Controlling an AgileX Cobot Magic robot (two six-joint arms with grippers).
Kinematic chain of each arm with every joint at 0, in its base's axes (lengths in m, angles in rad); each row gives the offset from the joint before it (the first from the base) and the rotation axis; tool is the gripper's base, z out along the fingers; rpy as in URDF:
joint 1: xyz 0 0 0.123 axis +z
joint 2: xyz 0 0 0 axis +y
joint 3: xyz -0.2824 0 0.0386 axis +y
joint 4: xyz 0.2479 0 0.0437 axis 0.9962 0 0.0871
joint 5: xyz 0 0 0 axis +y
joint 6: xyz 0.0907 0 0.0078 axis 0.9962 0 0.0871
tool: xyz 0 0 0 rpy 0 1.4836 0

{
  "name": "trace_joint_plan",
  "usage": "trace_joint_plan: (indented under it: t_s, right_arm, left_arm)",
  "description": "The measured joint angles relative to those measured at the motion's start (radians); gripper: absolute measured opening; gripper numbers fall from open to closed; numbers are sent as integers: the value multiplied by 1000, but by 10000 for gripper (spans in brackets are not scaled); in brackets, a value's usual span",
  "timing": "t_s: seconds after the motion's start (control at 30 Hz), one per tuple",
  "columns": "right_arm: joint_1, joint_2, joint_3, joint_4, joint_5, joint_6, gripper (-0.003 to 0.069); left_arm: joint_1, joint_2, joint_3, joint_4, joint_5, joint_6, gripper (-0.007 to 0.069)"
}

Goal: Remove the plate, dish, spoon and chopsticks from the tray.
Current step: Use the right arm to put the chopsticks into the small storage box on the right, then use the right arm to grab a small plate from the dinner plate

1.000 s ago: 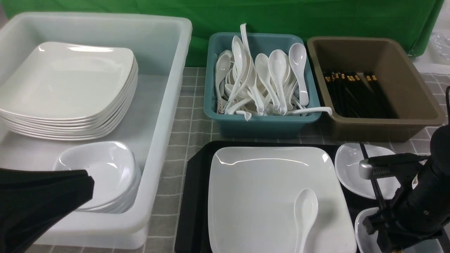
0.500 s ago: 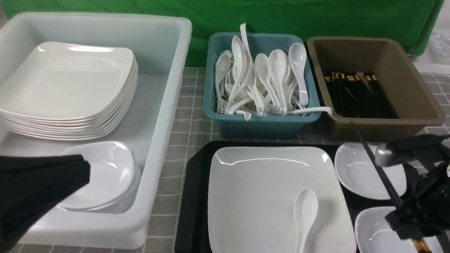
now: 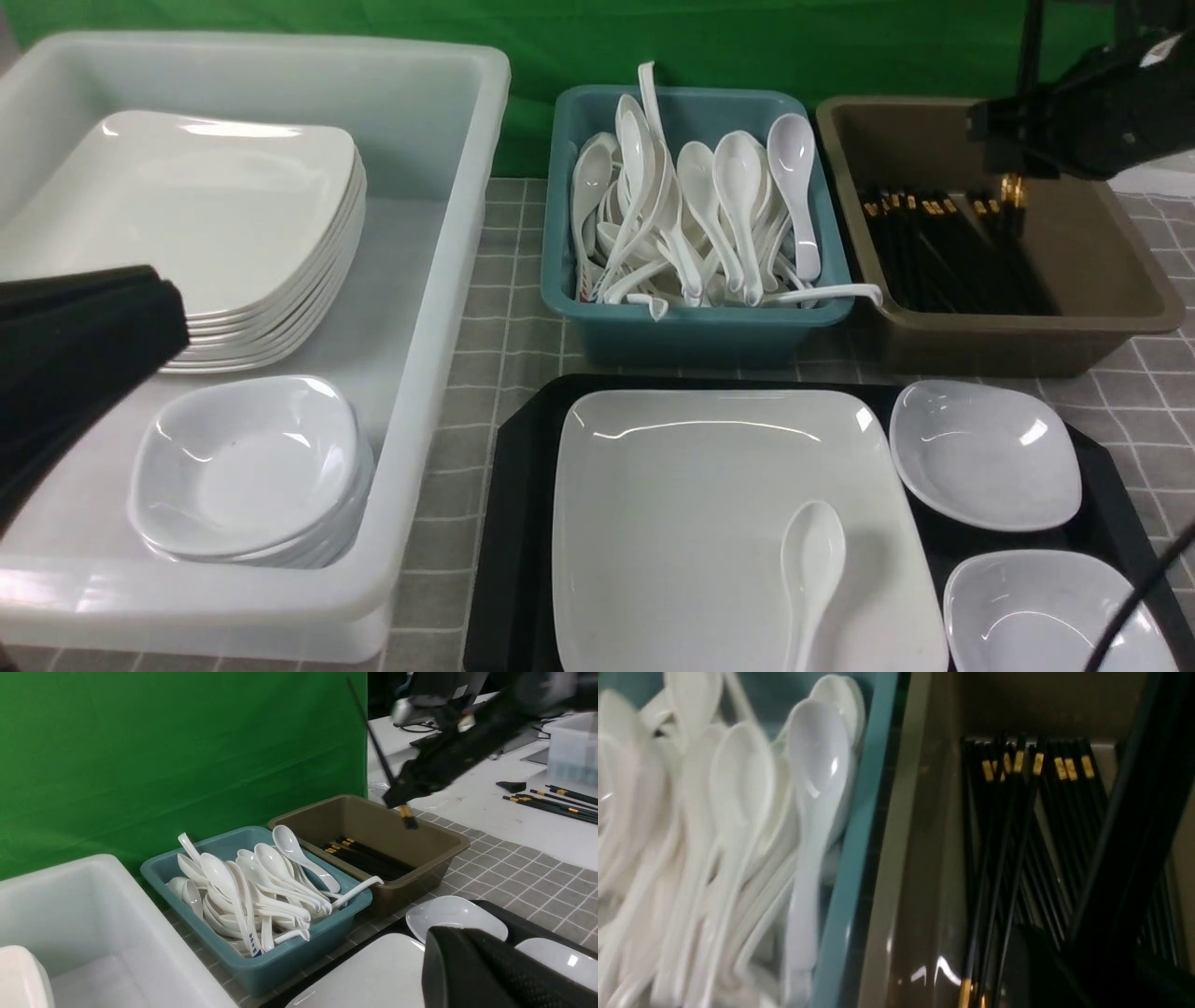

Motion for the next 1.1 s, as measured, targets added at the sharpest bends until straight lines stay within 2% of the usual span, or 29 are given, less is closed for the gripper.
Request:
trace_joint_plan:
  t_s: [0.07, 0.1, 0.13, 0.23, 0.37, 0.4, 0.5, 0.6, 0.73, 0.83, 0.87, 0.97, 1.1]
  right_arm:
    - [-8, 67, -62, 0, 31, 7, 193]
    - [-15, 122, -117, 0, 89, 10, 257]
    - [-18, 141, -138, -1, 108, 14, 290]
    - [-25, 160, -170, -6, 166, 17, 348]
    - [-25, 109, -179, -17, 240, -6, 304]
    - [-19, 61, -179, -32, 293, -13, 258]
    - [6, -38, -152, -56, 405, -23, 222]
    - [73, -156, -36, -100, 478, -13, 216]
    - [221, -308, 232, -209, 540, 54, 230]
    - [358, -405, 469, -280, 552, 95, 315]
    - [422, -439, 576, -305, 534, 114, 380]
    - [522, -462, 742, -337, 449, 165, 507]
    - [572, -446, 859, -384, 306, 231, 566]
  left_arm:
    - [0, 0, 0, 0, 1, 0, 11]
    - [0, 0, 0, 0, 2, 1, 11]
    - [0, 0, 0, 0, 2, 2, 11]
    - [0, 0, 0, 0, 3, 2, 11]
    - [0, 0, 0, 5, 3, 2, 11]
    - [0, 0, 0, 12, 4, 2, 11]
    - [0, 0, 0, 19, 4, 2, 11]
    - [0, 0, 0, 19, 7, 2, 11]
    - [0, 0, 0, 25, 8, 2, 11]
    - [0, 0, 0, 34, 18, 2, 11]
    - [0, 0, 0, 37, 26, 2, 11]
    - [0, 0, 0, 37, 36, 2, 11]
    - [0, 0, 0, 41, 40, 2, 11]
